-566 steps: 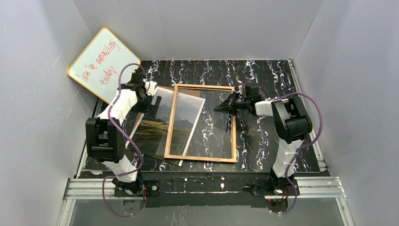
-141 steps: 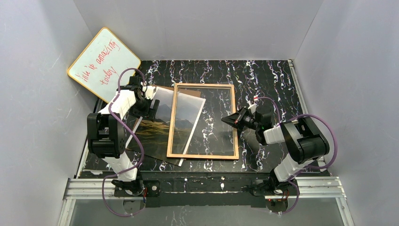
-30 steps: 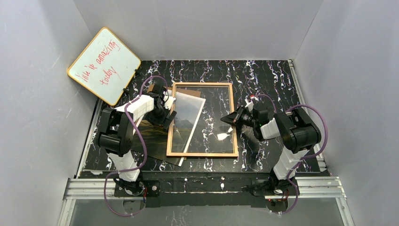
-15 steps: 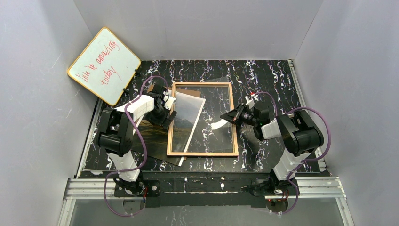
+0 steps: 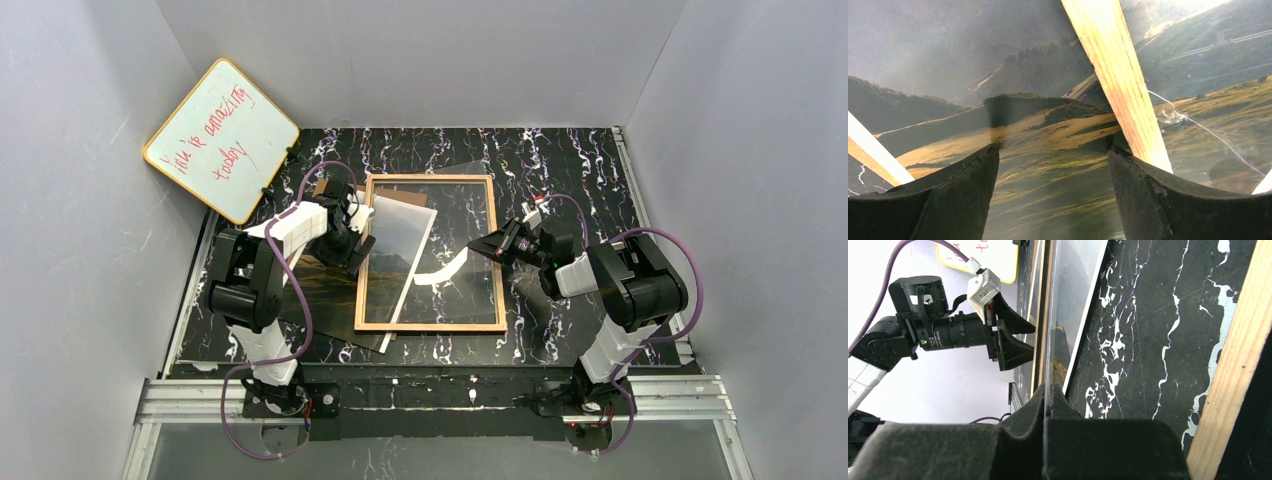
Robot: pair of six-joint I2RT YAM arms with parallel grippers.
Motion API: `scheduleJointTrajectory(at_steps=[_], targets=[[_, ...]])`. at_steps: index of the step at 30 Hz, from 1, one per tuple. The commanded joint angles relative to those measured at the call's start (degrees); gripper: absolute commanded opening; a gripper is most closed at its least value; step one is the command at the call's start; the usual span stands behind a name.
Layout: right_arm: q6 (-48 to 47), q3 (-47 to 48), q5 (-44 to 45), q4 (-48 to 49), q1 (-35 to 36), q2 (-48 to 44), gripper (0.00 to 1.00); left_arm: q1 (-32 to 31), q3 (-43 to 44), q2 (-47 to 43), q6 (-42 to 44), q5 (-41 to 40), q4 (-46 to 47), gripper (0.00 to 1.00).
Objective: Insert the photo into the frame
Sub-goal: Adjust the photo frame item on the photo frame.
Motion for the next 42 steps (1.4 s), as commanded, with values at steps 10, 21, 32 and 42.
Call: scheduleJointTrajectory(at_steps=[10, 21, 32, 42], targets=[[-15.55, 8.78, 9.23, -26.11, 2.57, -7.09, 0.45, -0.42, 1.28, 0.27, 0.74, 1.12, -1.54, 0.77], [-23.95, 15.90, 19.35, -42.22, 7.09, -8.58, 0.98, -0.40, 0.72, -0.07, 1.00, 0.79, -1.34, 0.77], [-29.41, 23.25, 28.49, -55.72, 8.64, -8.36, 0.99, -0.40, 0.29, -0.44, 1.27, 0.59, -1.15, 0.77], [-31.88, 26.56, 32.11, -60.00, 9.42, -7.58, 0.99, -0.38, 0.35, -0.42, 1.62, 0.16, -1.10, 0.77]])
